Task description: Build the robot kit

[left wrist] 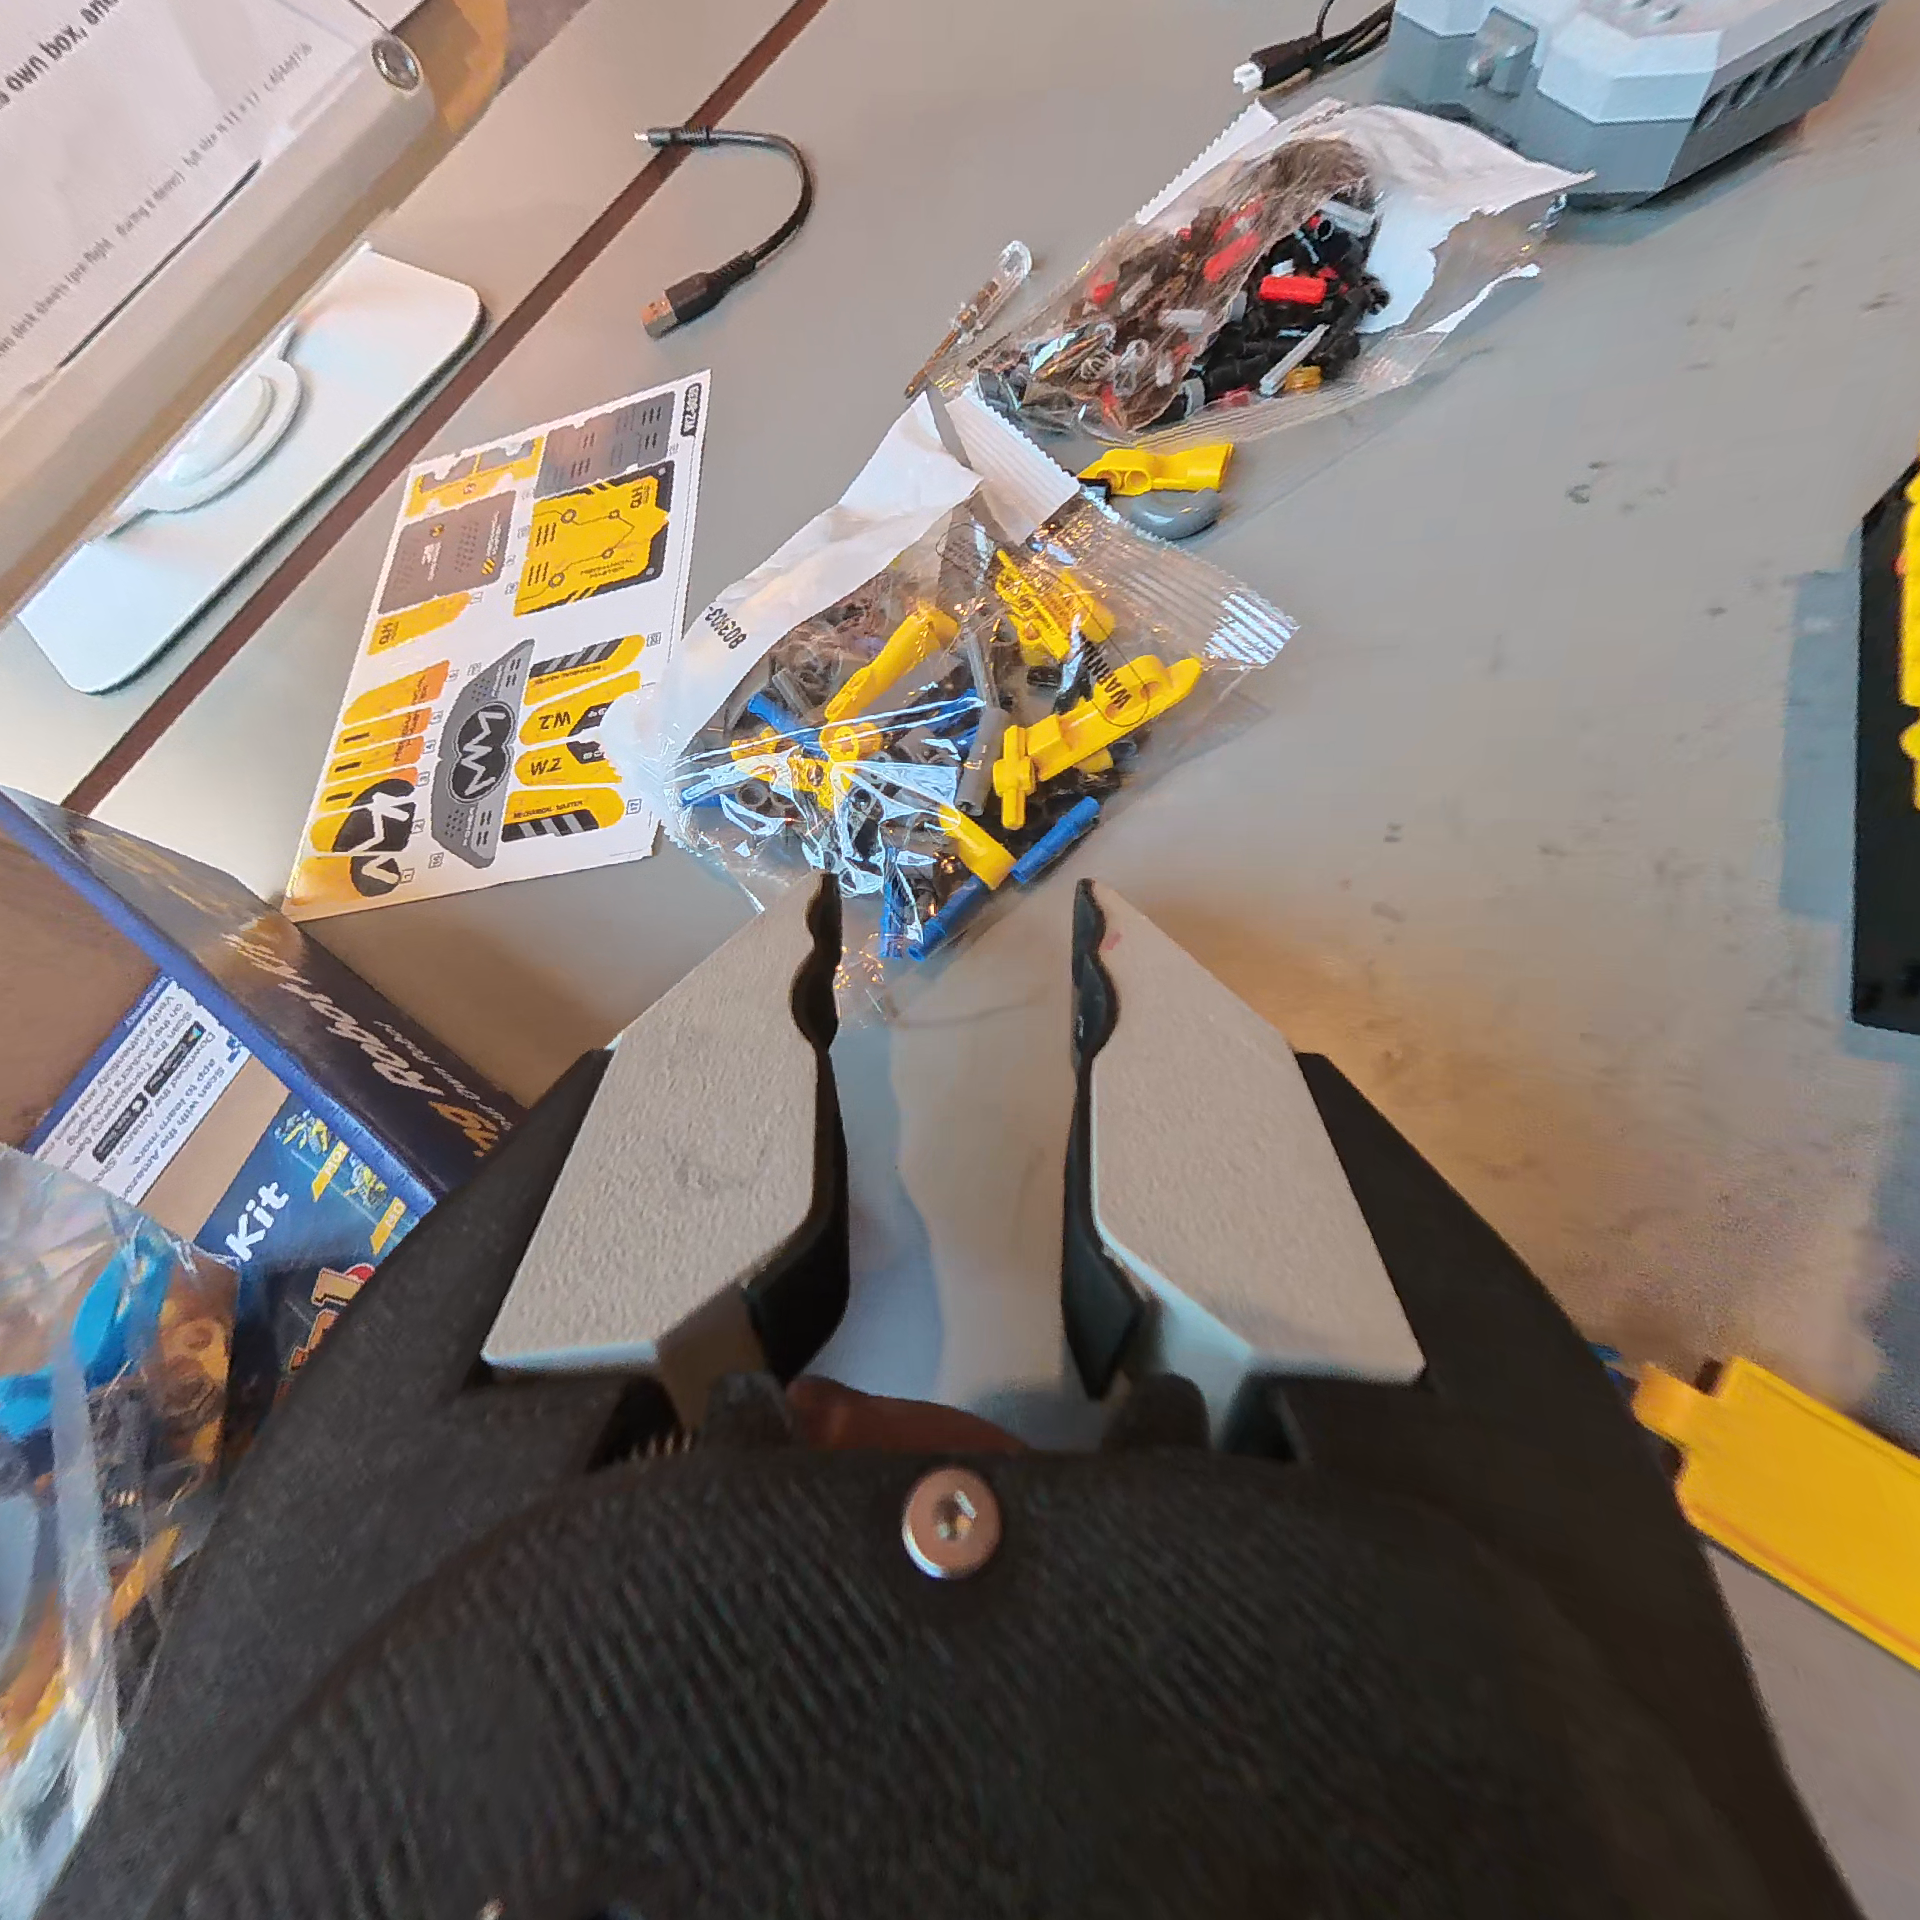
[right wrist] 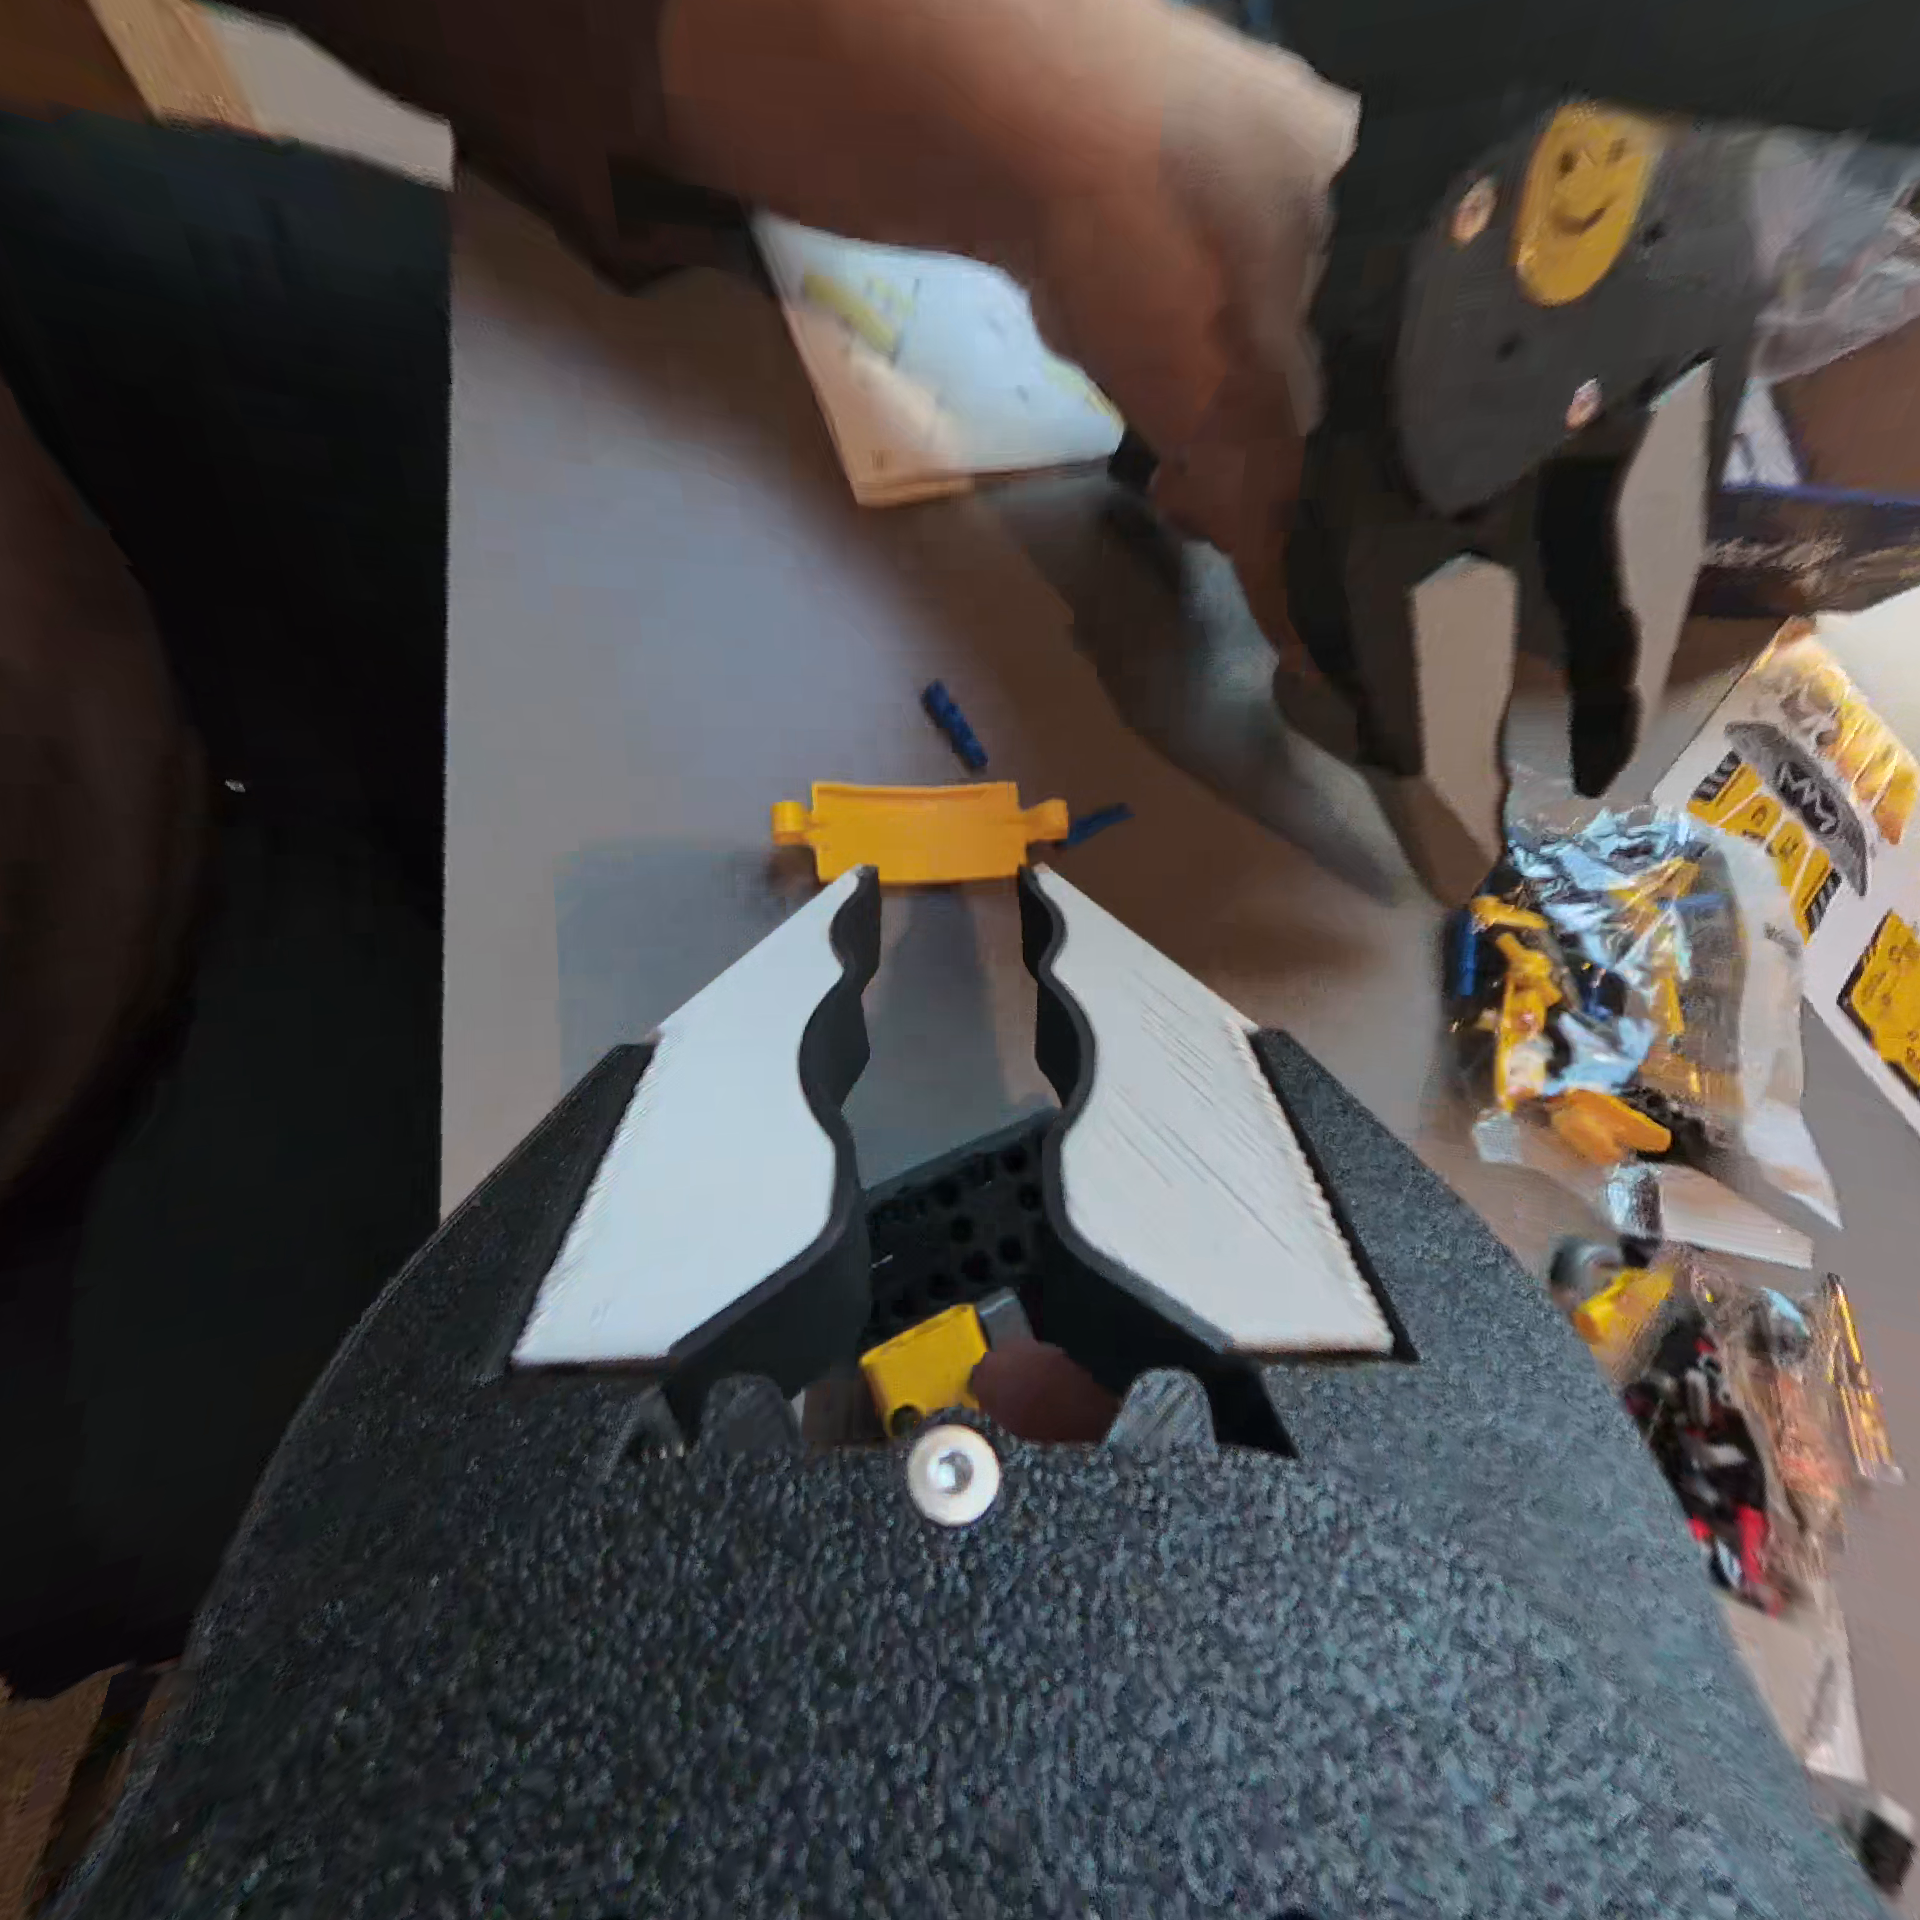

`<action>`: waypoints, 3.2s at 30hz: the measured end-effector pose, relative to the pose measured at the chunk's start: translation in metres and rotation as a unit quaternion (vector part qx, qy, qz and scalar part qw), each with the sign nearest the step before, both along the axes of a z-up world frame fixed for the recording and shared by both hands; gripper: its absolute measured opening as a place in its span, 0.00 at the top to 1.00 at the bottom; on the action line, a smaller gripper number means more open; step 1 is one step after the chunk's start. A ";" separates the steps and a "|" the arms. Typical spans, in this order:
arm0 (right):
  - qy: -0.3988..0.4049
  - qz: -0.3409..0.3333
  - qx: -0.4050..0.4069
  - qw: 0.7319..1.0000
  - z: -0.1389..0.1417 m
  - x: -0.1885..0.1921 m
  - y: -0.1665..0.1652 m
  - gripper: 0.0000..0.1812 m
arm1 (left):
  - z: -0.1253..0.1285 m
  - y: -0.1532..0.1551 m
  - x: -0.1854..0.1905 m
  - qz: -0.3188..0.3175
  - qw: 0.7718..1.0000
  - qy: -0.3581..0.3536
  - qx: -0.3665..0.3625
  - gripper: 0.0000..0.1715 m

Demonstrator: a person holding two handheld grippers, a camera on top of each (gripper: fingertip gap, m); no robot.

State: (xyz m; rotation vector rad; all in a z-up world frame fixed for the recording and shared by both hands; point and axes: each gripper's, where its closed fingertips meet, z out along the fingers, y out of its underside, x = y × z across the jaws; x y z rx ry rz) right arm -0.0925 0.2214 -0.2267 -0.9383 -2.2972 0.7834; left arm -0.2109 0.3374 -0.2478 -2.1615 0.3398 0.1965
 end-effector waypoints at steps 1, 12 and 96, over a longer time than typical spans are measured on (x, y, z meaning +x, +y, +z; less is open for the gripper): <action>-0.009 -0.010 0.024 1.000 -0.009 0.003 0.001 0.85 | 0.000 0.000 0.000 0.000 1.000 0.001 0.001 0.76; -0.017 -0.152 0.125 0.980 -0.024 0.016 0.058 0.90 | 0.003 -0.001 -0.005 0.006 1.000 0.011 0.006 0.76; 0.254 -0.241 -0.058 0.935 0.101 0.013 0.060 0.84 | 0.120 -0.048 0.106 -0.318 0.886 -0.011 0.338 1.00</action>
